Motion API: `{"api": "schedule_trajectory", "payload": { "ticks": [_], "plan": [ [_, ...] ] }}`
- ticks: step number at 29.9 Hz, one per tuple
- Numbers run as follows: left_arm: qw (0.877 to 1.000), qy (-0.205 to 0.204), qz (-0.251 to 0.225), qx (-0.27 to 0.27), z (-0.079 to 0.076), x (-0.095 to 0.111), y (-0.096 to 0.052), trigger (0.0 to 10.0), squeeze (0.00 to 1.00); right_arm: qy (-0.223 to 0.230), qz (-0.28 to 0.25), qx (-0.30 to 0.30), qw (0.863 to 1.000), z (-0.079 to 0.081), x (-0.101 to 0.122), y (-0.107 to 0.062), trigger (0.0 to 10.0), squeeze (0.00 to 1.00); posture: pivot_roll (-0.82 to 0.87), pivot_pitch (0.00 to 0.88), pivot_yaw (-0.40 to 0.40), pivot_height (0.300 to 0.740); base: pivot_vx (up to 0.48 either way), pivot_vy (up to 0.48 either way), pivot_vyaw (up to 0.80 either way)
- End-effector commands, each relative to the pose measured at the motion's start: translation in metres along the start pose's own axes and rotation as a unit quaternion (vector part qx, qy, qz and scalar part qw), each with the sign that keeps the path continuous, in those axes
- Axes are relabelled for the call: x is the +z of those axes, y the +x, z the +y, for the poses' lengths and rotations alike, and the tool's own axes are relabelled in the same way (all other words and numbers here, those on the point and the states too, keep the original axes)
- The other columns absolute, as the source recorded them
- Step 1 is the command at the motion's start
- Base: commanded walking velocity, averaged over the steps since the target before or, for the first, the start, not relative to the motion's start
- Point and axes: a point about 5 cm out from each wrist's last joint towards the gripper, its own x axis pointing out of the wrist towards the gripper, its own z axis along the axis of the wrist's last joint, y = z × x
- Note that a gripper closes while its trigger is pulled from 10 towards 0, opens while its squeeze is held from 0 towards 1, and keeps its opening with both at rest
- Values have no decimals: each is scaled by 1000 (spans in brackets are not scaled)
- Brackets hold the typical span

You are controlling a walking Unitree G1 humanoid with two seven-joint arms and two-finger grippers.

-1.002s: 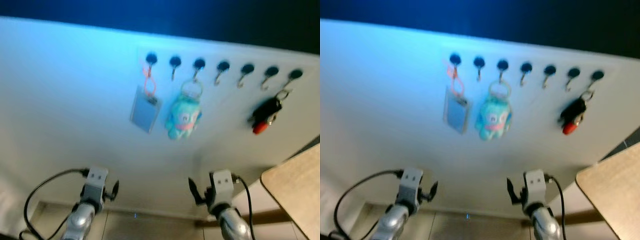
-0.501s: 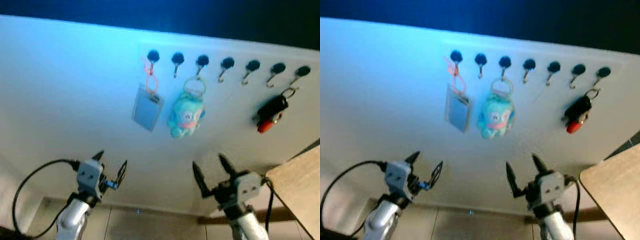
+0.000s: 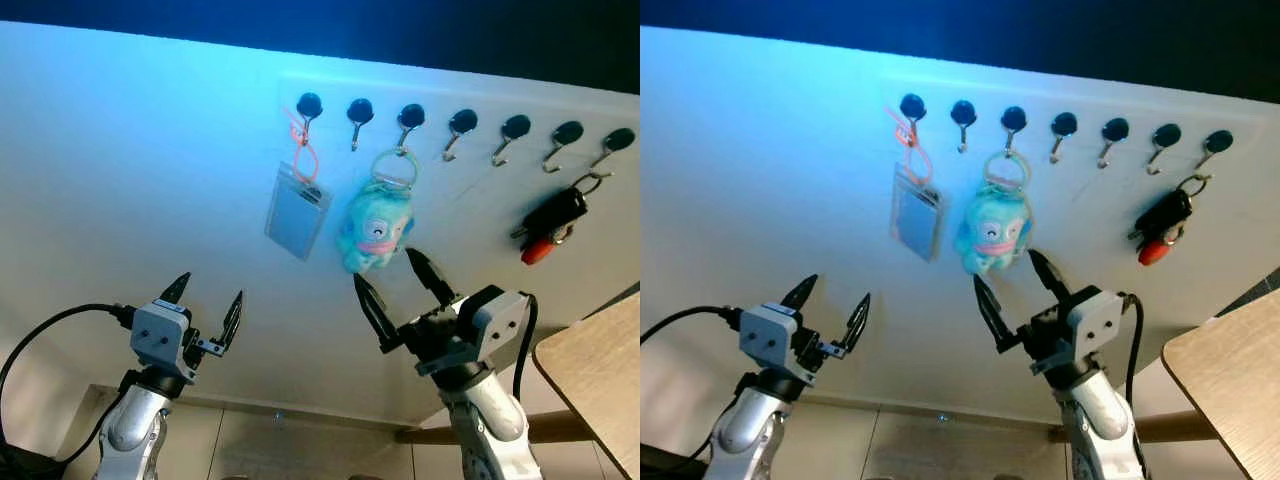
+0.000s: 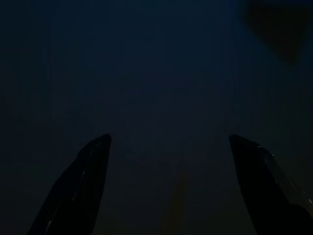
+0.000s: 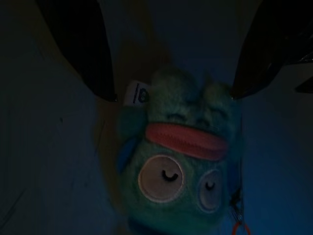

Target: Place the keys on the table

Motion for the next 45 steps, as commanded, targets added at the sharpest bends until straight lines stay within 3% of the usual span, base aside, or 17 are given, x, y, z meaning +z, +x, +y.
{"api": "schedule_trajectory", "payload": {
  "ticks": [1, 5, 11, 25, 26, 27, 28, 30, 31, 32, 33, 37, 45],
  "plan": [
    [1000, -5, 6, 14, 2, 0, -3, 10000, 0, -10, -5, 7, 1000, 2, 8, 4, 10000, 0, 63, 98, -87, 740, 0, 0, 0],
    [999, -9, 0, 32, 3, 7, -2, 10000, 0, -39, -39, -18, 998, 1, 29, 28, 10000, 0, 67, 105, -95, 740, 0, 0, 0],
    [1000, -22, -8, -10, -8, 12, 4, 10000, 0, -44, -52, -11, 998, 4, 34, 39, 10000, 0, 81, 106, -101, 740, 0, 0, 0],
    [991, -19, -28, -126, -34, 28, 4, 10000, 0, -30, -42, -6, 999, 15, 34, 38, 10000, 0, 80, 107, -95, 740, 0, 0, 0],
    [991, -17, -33, -129, -35, 30, 3, 10000, 0, -29, -42, -6, 999, 16, 34, 37, 9373, 0, 80, 107, -95, 740, 0, 0, 0],
    [991, -17, -33, -129, -35, 30, 3, 10000, 0, -29, -42, -6, 999, 16, 34, 37, 9373, 0, 80, 107, -95, 740, 0, 0, 0],
    [990, -2, -47, -136, -37, 35, 3, 10000, 0, -25, -40, -8, 999, 17, 34, 35, 5725, 0, 77, 110, -99, 740, 0, 0, 0],
    [989, 4, -52, -139, -37, 37, 3, 10000, 0, -24, -39, -9, 999, 17, 34, 34, 5725, 0, 78, 110, -100, 740, 0, 0, 0],
    [988, 8, -62, -140, -38, 41, 3, 10000, 0, -17, -39, -12, 999, 17, 34, 34, 2471, 0, 76, 110, -100, 740, 0, 0, 0],
    [988, 8, -62, -140, -38, 41, 3, 10000, 0, -17, -39, -12, 999, 17, 34, 34, 2471, 0, 76, 110, -100, 740, 0, 0, 0],
    [987, 9, -72, -140, -39, 46, 3, 10000, 0, -9, -40, -15, 999, 18, 35, 33, 0, 0, 75, 111, -101, 740, 0, 0, 0],
    [985, 12, -104, -140, -42, 61, 6, 10000, 0, -3, -43, -18, 999, 17, 37, 33, 0, 0, 75, 106, -105, 740, 0, 0, 0],
    [984, 21, -114, -137, -44, 66, 9, 10000, 0, -1, -49, -28, 998, 18, 42, 29, 0, 0, 75, 97, -108, 740, 0, 0, 0]
  ]
}}
